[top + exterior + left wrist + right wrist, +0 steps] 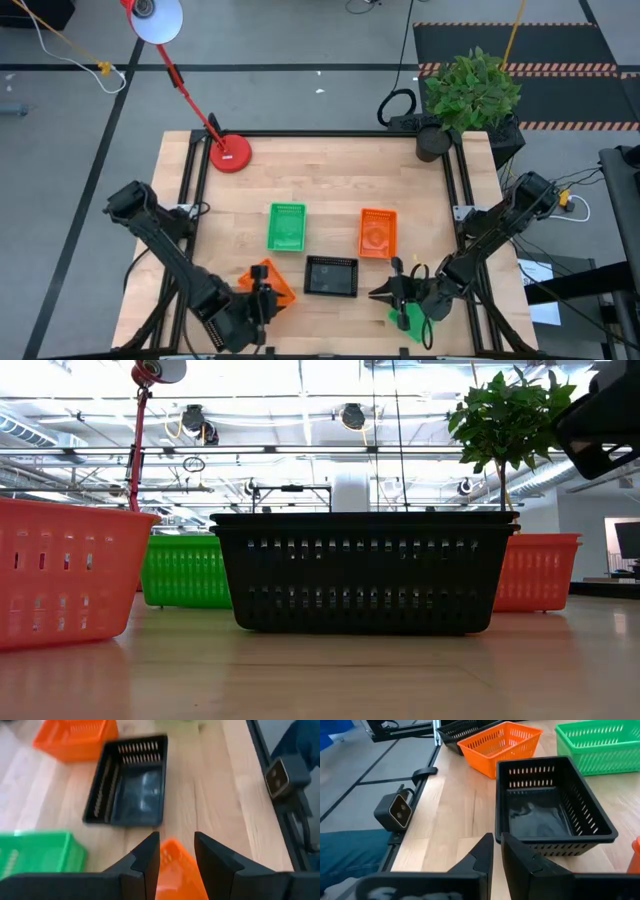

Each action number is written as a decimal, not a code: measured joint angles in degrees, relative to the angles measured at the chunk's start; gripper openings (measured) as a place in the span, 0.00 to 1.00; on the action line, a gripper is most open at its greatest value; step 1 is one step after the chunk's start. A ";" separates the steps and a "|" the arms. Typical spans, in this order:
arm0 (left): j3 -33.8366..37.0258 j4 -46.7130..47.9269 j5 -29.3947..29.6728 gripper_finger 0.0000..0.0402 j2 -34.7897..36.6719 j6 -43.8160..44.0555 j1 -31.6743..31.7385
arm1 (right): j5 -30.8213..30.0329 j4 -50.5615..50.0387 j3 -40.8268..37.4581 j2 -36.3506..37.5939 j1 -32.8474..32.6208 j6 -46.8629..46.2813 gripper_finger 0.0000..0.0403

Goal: Stack baskets by color
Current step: Stack the left orange bin on top of the right orange bin

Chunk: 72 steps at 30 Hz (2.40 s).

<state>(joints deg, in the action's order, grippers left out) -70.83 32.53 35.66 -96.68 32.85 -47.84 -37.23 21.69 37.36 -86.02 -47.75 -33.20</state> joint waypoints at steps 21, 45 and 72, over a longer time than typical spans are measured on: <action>0.00 23.85 -21.94 0.31 -0.28 -3.33 -0.49 | 0.07 0.33 0.00 -0.04 -0.37 1.21 0.07; 4.86 24.13 -26.21 0.31 -0.26 -14.12 2.16 | 0.15 0.31 0.02 -0.04 -1.51 2.55 0.07; 8.68 20.24 -29.07 0.07 0.19 -17.98 2.89 | -0.15 1.07 0.02 -0.04 -1.41 2.49 0.07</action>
<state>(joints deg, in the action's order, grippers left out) -62.14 52.77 6.59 -96.50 14.87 -44.95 -37.39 22.76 37.39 -86.06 -49.15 -30.71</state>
